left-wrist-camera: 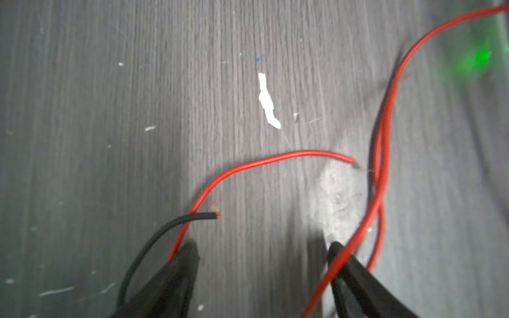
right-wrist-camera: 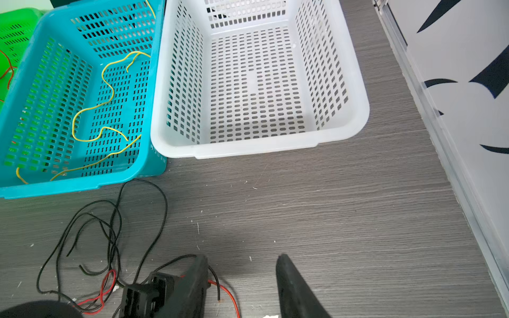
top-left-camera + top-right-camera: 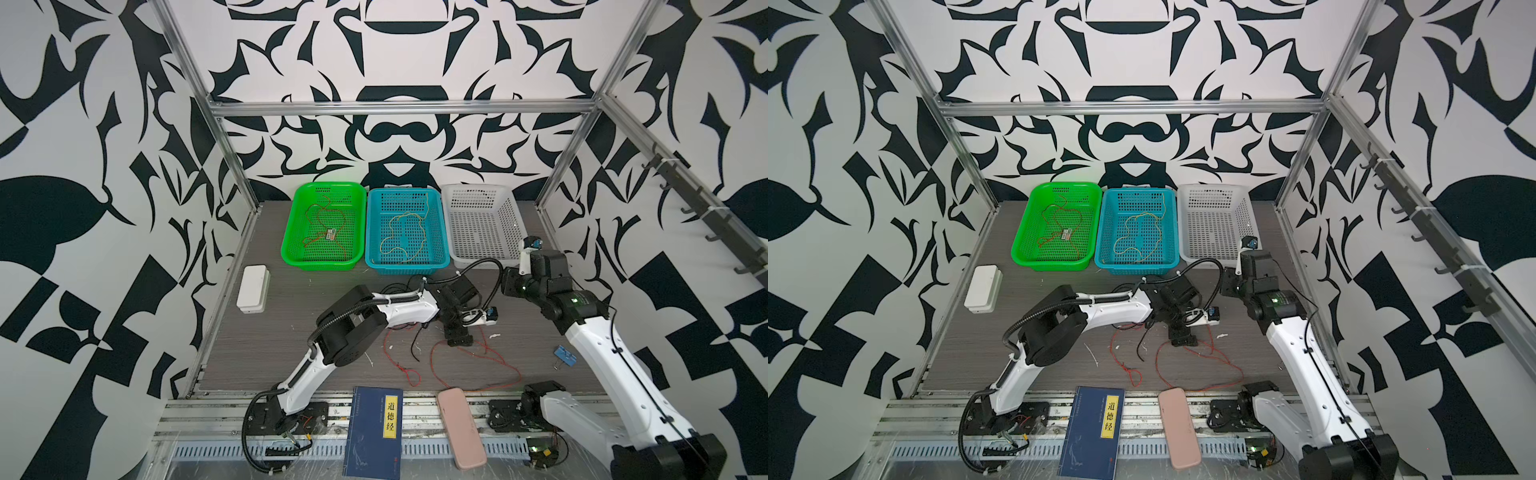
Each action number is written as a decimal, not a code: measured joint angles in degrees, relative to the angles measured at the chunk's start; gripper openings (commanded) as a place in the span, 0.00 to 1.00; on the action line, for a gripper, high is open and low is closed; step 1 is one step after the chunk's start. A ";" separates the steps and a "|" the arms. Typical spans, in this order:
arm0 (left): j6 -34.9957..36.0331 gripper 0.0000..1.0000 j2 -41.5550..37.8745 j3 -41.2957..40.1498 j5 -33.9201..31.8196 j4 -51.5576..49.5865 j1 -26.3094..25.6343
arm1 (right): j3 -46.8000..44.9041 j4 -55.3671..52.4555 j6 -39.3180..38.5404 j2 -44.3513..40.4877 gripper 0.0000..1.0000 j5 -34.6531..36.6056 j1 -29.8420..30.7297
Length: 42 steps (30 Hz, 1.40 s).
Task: Untangle and sort cables by color
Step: Pick up the cable from the bottom-right of the table.
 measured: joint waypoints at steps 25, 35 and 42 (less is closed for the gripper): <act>-1.25 0.00 -13.09 -12.22 -1.42 2.45 0.07 | -2.19 0.24 -0.83 -0.50 0.43 -0.61 -0.20; -1.27 0.00 -28.65 -14.82 -3.19 4.07 0.50 | -2.45 0.42 -0.87 -1.60 0.44 -0.85 -0.22; -1.66 0.00 -32.57 -16.70 -6.73 4.35 7.06 | -2.84 1.81 -1.55 -3.96 0.52 -1.31 -0.22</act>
